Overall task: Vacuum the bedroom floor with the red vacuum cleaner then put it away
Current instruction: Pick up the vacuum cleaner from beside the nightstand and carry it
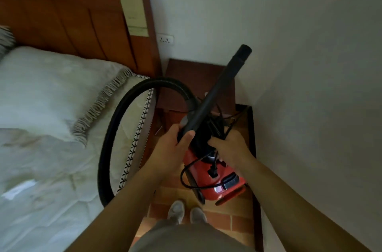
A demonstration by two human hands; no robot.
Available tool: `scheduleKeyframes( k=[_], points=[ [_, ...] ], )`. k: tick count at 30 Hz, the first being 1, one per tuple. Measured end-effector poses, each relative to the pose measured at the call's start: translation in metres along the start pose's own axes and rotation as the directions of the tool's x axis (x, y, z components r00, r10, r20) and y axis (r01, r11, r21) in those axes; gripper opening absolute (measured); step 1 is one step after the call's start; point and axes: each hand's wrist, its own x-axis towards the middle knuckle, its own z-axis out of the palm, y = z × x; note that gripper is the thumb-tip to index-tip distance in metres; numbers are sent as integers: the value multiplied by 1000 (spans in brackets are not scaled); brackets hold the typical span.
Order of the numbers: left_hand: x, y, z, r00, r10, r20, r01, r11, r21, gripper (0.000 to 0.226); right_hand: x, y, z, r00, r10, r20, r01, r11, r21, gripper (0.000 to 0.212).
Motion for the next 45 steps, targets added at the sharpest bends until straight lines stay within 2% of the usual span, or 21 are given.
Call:
scheduleKeyframes(
  k=[4,8,11,15,19,24,30,33,38,45],
  points=[
    [-24,15,-5,991,-40,-125,34,998,-55,36,-9,-20,-2,992,-30,126,31,1000,-4,14],
    [-60,26,-15,962,-85,-258,63,994,-93,23,-19,-42,8,976,-84,199,96,994,-52,3],
    [-92,28,-32,916,-100,-390,66,993,-98,16,-30,-64,27,945,-131,300,160,984,-73,11],
    [-141,19,-60,834,-141,-533,61,984,-165,17,-56,-87,70,888,-172,427,248,960,-129,15],
    [-195,-8,-90,696,-190,-692,65,977,-202,20,-94,-104,128,817,-210,537,335,931,-146,8],
    [-281,-52,-131,522,-273,-809,90,960,-266,28,-150,-116,218,715,-244,655,455,874,-172,7],
    [-396,-99,-175,294,-353,-888,111,936,-335,24,-235,-109,329,535,-233,812,573,807,-145,14],
    [-442,-112,-183,165,-402,-901,88,915,-393,22,-275,-104,372,435,-209,876,605,788,-113,13],
    [-505,-128,-188,-7,-468,-883,106,878,-466,17,-335,-98,429,241,-129,962,642,764,-58,17],
    [-559,-135,-165,-311,-531,-788,105,805,-584,16,-389,-73,488,-34,-25,999,703,710,42,16]
  ],
)
